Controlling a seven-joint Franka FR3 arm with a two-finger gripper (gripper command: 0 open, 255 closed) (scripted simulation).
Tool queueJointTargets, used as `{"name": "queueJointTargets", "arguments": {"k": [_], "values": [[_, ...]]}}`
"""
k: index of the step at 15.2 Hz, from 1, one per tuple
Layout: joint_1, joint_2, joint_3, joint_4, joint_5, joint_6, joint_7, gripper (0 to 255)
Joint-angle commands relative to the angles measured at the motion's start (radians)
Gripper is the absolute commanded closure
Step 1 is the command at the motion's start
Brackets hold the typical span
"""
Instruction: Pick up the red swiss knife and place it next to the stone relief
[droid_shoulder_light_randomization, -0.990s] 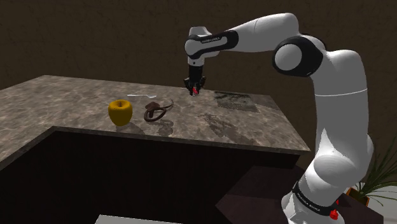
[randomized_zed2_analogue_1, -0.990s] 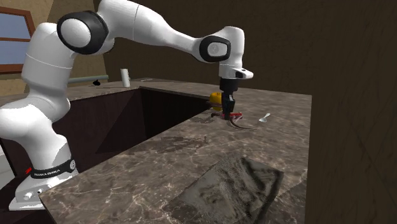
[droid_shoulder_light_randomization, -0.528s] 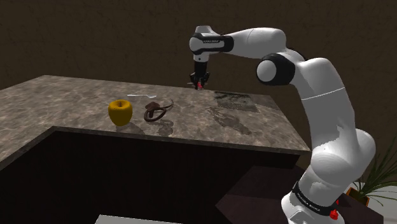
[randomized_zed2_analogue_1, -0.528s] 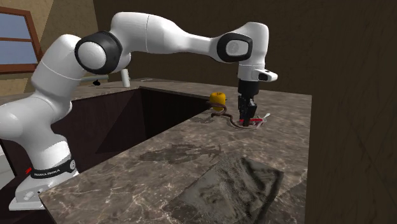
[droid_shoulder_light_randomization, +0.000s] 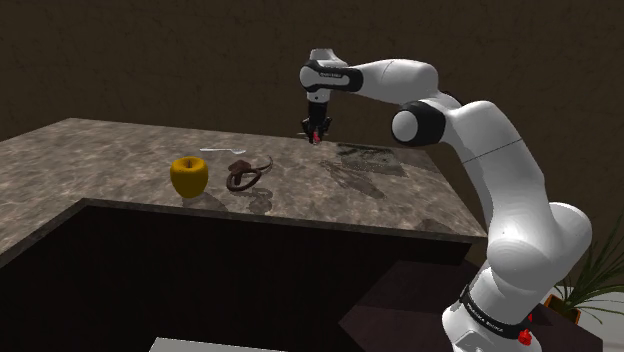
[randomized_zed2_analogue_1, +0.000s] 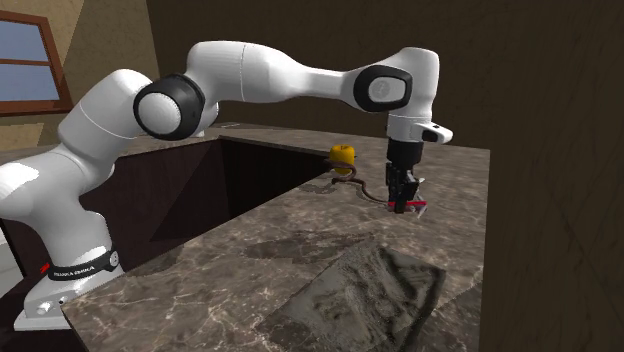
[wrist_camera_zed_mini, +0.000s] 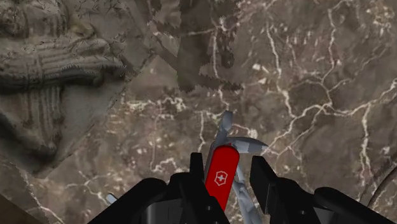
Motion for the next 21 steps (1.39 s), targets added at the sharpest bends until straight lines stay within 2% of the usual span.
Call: {"name": "queueJointTargets", "arguments": {"k": [1,10,18,19,21], "values": [[0.000,-0.013,0.000,-0.049,0.000,0.037,0.000,255],[-0.001,-0.013,0.000,-0.170,0.000,0.158,-0.001,255],[-0.001,-0.012,0.000,-0.175,0.000,0.164,-0.001,255],[-0.001,-0.012,0.000,-0.175,0.000,0.164,-0.001,0],[-0.001,-0.012,0.000,-0.175,0.000,0.164,-0.001,0]]}}
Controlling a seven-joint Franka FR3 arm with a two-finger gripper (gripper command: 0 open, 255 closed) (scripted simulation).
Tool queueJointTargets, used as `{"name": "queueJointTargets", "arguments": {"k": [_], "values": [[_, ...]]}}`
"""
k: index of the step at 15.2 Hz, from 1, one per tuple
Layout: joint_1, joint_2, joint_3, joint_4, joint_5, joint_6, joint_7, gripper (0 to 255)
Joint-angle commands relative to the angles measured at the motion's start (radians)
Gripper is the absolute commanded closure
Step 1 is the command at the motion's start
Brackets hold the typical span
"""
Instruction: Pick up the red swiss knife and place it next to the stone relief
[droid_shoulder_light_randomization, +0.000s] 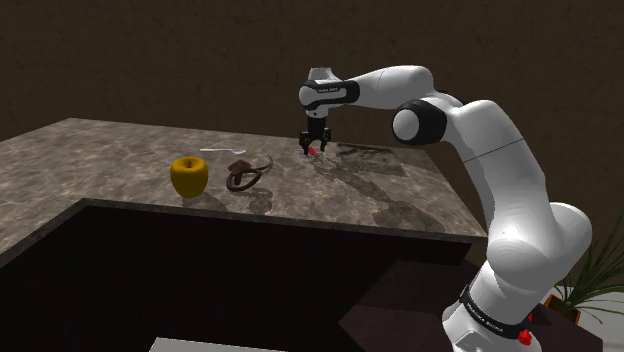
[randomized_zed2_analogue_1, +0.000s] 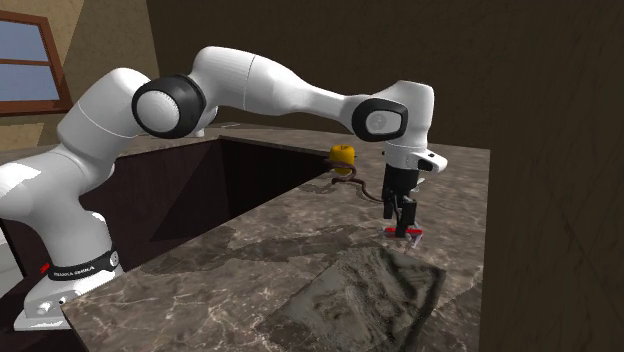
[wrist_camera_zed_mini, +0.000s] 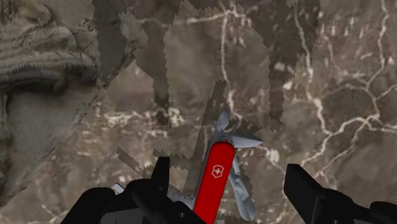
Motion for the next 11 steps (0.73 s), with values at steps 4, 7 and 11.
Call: {"name": "queueJointTargets", "arguments": {"k": [4,7,11], "values": [[0.000,-0.002,0.000,0.030,0.000,-0.032,0.000,0],[0.000,0.010,0.000,0.144,0.000,-0.135,0.000,0],[0.000,0.010,0.000,0.144,0.000,-0.135,0.000,0]]}}
